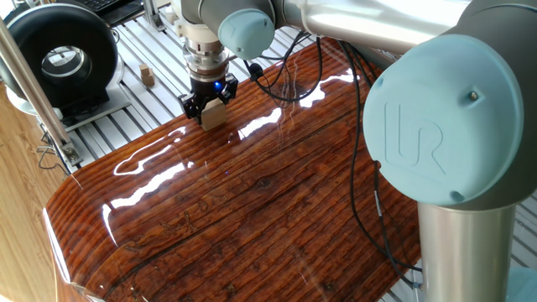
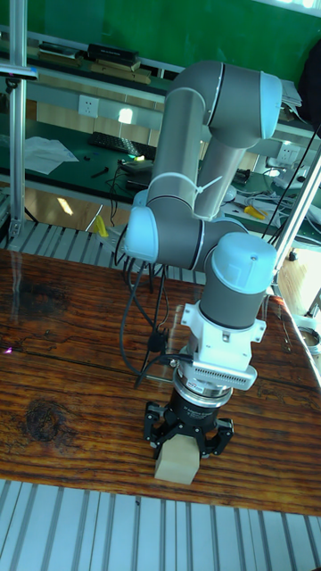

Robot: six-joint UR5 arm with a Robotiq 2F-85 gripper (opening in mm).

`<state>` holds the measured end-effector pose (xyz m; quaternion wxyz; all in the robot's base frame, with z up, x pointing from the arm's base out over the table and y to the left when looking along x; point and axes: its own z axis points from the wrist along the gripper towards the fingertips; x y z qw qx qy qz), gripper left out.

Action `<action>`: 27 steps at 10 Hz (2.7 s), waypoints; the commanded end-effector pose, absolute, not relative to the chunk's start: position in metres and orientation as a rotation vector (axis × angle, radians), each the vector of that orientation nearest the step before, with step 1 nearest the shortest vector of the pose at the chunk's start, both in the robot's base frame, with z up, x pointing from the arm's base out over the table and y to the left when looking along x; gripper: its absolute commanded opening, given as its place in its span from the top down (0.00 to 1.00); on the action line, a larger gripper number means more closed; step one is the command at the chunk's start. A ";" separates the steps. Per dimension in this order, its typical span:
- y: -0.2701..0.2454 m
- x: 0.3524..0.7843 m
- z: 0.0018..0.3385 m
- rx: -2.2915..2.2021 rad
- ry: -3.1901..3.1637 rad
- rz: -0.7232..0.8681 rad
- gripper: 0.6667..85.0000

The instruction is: Hold a small block with the gripper and sweep it from left to right on the table

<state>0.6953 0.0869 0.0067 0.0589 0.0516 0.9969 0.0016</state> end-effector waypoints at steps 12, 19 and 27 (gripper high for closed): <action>0.094 0.695 0.007 0.188 3.021 0.024 1.00; 0.099 0.694 0.008 0.199 3.022 0.038 1.00; 0.103 0.695 0.008 0.210 3.021 0.037 1.00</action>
